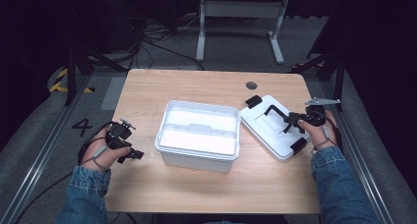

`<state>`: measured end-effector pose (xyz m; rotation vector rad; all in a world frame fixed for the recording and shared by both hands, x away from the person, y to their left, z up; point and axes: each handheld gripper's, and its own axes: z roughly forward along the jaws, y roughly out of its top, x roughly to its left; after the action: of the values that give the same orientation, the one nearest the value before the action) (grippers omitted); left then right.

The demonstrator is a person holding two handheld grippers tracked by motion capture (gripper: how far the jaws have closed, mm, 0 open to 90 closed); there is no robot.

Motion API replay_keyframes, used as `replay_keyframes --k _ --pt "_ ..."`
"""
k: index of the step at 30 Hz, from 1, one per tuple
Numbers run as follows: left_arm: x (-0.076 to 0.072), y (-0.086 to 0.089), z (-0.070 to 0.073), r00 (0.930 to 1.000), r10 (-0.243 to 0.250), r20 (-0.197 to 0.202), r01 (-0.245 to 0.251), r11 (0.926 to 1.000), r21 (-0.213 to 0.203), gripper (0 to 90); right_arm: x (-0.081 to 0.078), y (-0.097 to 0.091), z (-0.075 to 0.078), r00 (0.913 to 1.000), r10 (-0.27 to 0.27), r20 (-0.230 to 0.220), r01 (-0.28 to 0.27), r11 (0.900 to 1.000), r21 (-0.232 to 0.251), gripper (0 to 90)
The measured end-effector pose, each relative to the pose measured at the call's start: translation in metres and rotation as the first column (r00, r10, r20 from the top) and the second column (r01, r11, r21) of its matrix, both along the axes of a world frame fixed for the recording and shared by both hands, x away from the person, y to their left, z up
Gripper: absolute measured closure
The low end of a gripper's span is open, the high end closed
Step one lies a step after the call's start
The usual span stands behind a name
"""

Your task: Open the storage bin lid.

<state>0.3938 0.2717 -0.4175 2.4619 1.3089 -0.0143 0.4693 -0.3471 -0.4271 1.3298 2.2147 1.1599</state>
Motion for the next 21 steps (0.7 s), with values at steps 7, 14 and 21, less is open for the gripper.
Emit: replay_keyframes --k 7,14,21 --pt "-0.001 0.001 0.000 1.0000 0.001 -0.001 -0.001 1.0000 0.001 33.9 -0.017 0.004 0.019 0.9989 0.025 0.039 -0.024 0.9997 -0.008 57.6" --pt "-0.003 0.001 -0.001 0.9999 0.009 -0.007 -0.009 1.0000 -0.001 33.9 -0.037 0.009 0.034 0.9958 0.067 0.063 -0.067 0.9977 0.012 56.9" --pt "-0.002 -0.001 -0.001 1.0000 0.002 -0.007 -0.002 1.0000 0.005 33.9 -0.064 0.021 0.048 0.9876 0.135 0.079 -0.138 0.9902 0.022 55.7"
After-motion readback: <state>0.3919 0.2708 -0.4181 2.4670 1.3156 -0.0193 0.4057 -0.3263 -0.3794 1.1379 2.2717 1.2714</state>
